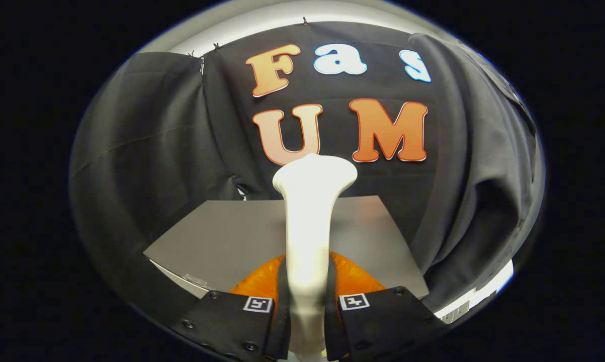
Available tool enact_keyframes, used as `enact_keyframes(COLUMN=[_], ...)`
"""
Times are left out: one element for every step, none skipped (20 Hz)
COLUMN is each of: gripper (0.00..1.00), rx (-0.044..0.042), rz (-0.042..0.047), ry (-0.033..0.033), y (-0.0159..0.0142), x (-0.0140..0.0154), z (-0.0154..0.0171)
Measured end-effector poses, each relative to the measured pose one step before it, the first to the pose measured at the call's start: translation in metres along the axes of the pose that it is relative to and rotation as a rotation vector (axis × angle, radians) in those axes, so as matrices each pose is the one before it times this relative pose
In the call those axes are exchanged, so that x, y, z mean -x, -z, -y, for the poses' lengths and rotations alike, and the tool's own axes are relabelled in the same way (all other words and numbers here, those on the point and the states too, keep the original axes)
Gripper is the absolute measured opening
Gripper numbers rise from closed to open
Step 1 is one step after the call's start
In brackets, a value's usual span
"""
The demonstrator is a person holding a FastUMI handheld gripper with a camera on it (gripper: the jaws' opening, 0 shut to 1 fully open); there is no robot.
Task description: Iron the clothes twice with a garment steamer, once on the left side and once on the right side.
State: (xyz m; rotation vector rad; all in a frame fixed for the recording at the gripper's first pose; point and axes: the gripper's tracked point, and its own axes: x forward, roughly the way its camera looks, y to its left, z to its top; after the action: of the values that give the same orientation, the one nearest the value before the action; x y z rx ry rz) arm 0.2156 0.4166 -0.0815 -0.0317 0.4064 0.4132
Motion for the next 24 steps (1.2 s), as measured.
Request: enact_keyframes(gripper=[0.35, 0.35, 0.35, 0.35, 0.35, 0.35, 0.35, 0.35, 0.34, 0.34, 0.35, 0.34, 0.34, 0.34, 0.35, 0.35, 0.35, 0.34, 0.34, 0.34, 0.34, 0.34, 0.34, 0.34], rx=[0.00635, 0.00321, 0.00213, 0.00097, 0.00045, 0.00446, 0.00367, 0.00060, 0.00052, 0.00293, 0.00082, -0.00428, -0.00881, -0.00791, -0.01034, -0.00999, -0.00505, -0.00474, -0.00287, 0.00343, -0.00223, -0.00804, -0.00022, 0.00467], rz=[0.02249, 0.01890, 0.01611, 0.01822, 0.01945, 0.01859, 0.01883, 0.01844, 0.01745, 0.01763, 0.01634, 0.01282, 0.00822, 0.00790, 0.00795, 0.00710, 0.00376, 0.00162, 0.00574, 0.00888, 0.01174, 0.01040, 0.01048, 0.01021], ry=[-0.00388, -0.00213, -0.00052, 0.00139, 0.00406, 0.00399, 0.00377, 0.00695, 0.00983, 0.01326, 0.01495, 0.01163, 0.00600, 0.00527, 0.00705, 0.00790, 0.00556, 0.00074, 0.00595, 0.00511, -0.00366, -0.00458, 0.00291, 0.00965], y=[-0.00700, -0.00792, -0.00653, -0.00524, -0.00705, -0.00730, -0.00668, -0.00709, -0.00667, -0.00652, -0.00570, -0.00341, -0.00482, -0.00373, -0.00346, -0.00245, -0.00225, -0.00017, -0.00153, -0.00369, -0.00445, -0.00556, -0.00399, -0.00355], x=[0.01013, 0.01028, 0.01089, 0.01177, 0.01071, 0.01094, 0.00910, 0.00950, 0.00863, 0.00873, 0.00744, 0.00777, 0.00600, 0.00594, 0.00367, 0.00338, 0.00113, 0.00347, 0.00386, 0.00526, 0.00598, 0.00403, 0.00429, 0.00138], z=[0.00095, 0.00258, 0.00325, 0.00412, 0.00505, 0.00625, 0.00556, 0.00783, 0.00923, 0.01028, 0.01020, 0.00985, 0.00913, 0.00855, 0.01003, 0.01039, 0.00880, 0.00677, 0.00725, 0.00865, 0.00619, 0.00462, 0.00760, 0.00957])
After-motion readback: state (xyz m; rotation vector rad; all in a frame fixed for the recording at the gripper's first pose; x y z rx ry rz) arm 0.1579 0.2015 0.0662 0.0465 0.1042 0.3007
